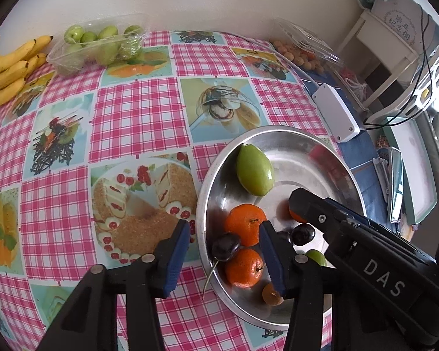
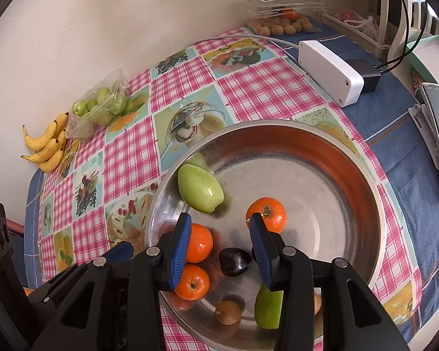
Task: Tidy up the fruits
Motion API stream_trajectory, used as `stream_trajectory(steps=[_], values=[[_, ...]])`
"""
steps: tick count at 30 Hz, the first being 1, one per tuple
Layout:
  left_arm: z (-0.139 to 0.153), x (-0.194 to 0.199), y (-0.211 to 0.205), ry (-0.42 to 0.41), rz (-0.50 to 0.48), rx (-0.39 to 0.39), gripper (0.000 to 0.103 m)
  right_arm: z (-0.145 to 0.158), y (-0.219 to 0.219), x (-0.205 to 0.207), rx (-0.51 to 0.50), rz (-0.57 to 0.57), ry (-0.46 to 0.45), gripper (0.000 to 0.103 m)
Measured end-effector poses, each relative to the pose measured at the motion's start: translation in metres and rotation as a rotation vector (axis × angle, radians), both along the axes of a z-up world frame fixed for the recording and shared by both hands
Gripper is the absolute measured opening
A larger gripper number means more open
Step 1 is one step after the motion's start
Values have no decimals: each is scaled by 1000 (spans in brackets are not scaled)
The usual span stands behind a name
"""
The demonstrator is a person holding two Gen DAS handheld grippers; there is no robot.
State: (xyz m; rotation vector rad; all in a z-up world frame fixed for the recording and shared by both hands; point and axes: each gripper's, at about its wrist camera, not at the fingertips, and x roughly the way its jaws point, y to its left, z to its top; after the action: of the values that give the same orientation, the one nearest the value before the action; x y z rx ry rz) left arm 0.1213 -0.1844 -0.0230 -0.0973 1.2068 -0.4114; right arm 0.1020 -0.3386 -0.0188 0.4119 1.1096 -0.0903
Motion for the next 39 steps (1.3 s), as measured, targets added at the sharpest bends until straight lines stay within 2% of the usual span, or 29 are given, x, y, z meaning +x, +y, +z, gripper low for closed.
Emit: stream_trajectory(steps=[3, 6, 12, 14, 16, 19, 24, 27, 34, 35, 36, 37, 39], values=[[-1, 3, 9, 0, 38, 20, 55, 1, -1, 0, 1, -5, -3, 44], [-3, 9, 22, 9, 103, 44, 60, 0, -1, 1, -4, -9, 2, 55], [-8, 17, 50, 18, 242, 107, 75, -3, 4, 2, -18, 8, 21, 56], [-10, 18, 58, 20, 276, 121, 82, -5, 6, 3, -23, 16, 28, 60], [-11, 19, 65, 17, 316, 136, 90, -6, 7, 4, -28, 22, 35, 69], [-11, 19, 74, 5, 358, 162, 102, -8, 9, 4, -32, 28, 42, 70], [-10, 20, 82, -17, 384, 194, 103, -10, 10, 5, -44, 38, 51, 76], [-11, 21, 84, -27, 386, 212, 103, -10, 12, 5, -51, 43, 52, 85], [-14, 22, 87, -34, 388, 237, 103, -11, 12, 7, -65, 52, 52, 86], [-14, 22, 88, -36, 388, 240, 103, -11, 12, 6, -67, 52, 50, 88], [-13, 22, 88, -39, 388, 242, 103, -11, 12, 6, -69, 51, 48, 99], [-13, 22, 89, -41, 387, 242, 103, -10, 12, 6, -73, 49, 44, 103], [-13, 22, 90, -43, 388, 242, 103, -8, 12, 6, -77, 49, 34, 103]])
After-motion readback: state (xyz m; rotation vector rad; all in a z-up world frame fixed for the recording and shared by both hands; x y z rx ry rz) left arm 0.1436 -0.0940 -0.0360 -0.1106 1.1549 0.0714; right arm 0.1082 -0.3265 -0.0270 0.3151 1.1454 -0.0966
